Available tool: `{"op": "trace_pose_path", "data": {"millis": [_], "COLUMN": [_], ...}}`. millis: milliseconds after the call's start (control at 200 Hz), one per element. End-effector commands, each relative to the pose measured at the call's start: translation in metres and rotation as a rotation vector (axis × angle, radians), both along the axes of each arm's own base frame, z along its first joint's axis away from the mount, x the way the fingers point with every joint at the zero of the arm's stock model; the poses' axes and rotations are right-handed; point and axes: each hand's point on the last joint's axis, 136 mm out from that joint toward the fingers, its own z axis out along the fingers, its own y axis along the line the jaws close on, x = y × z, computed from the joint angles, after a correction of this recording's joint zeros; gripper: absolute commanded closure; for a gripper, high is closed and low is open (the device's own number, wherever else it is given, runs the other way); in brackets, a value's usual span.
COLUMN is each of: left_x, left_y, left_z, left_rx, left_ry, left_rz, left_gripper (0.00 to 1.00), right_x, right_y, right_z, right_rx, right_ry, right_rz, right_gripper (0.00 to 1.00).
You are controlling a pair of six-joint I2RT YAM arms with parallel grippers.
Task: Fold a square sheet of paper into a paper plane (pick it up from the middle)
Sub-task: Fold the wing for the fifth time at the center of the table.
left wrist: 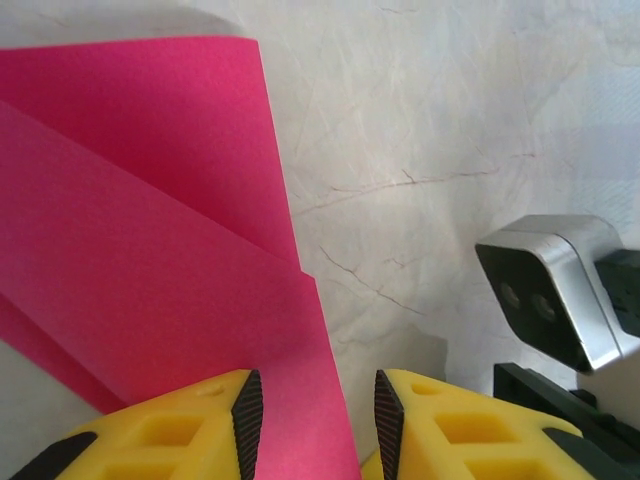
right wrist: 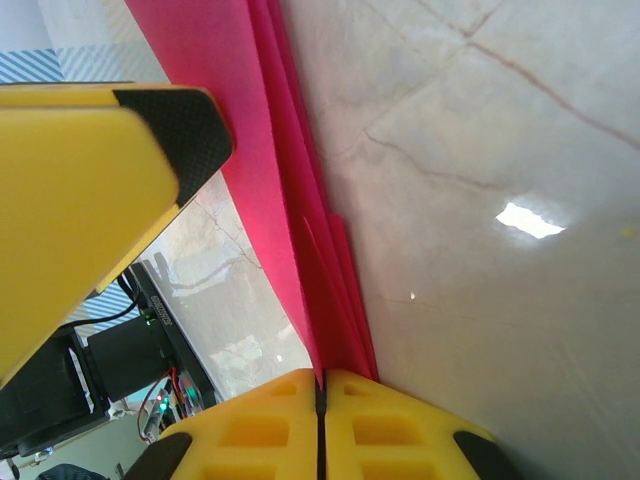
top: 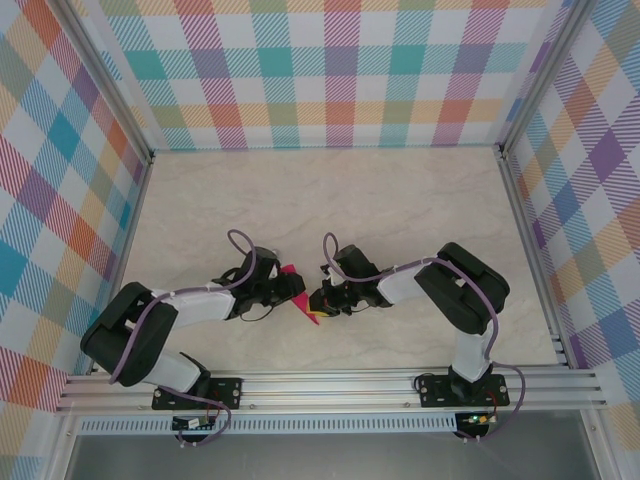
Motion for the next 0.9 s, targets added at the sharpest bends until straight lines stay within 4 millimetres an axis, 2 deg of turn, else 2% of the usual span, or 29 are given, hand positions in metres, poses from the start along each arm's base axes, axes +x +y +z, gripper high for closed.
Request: {"op": "trace_pose_path", "data": {"millis": [0,240,380,895], "left_x": [0.007,0.000,-0.007,-0.011], "left_y": [0.010,0.014,0.018,0.018], "left_z": [-0.010,-0.029,-0.036,-0.033], "left_rx": [0.058,0.096,0.112,0.120], "left_ry": [-0.001,0.054,0.076,0.078], "left_rz": [0.026,0.018,0.021,-0.013], "left_gripper": [0.63,0.64,0.65,0.65], "right_x": [-0.007,-0.007,-0.007,-0.011], "right_y": [-0.011,-0.013,-0.012,-0.015], "right_z": [-0.026,-0.023,-0.013,0.013], "right_rx": [-0.090,-0.097,-0.087,-0.077], "right_ry": [0.046,0.042,0.027,-0.019], "right_rz": [-0.013,-0.016,-0.007,0.035], "right_gripper": [0.92,0.89,0.87,0.83]}}
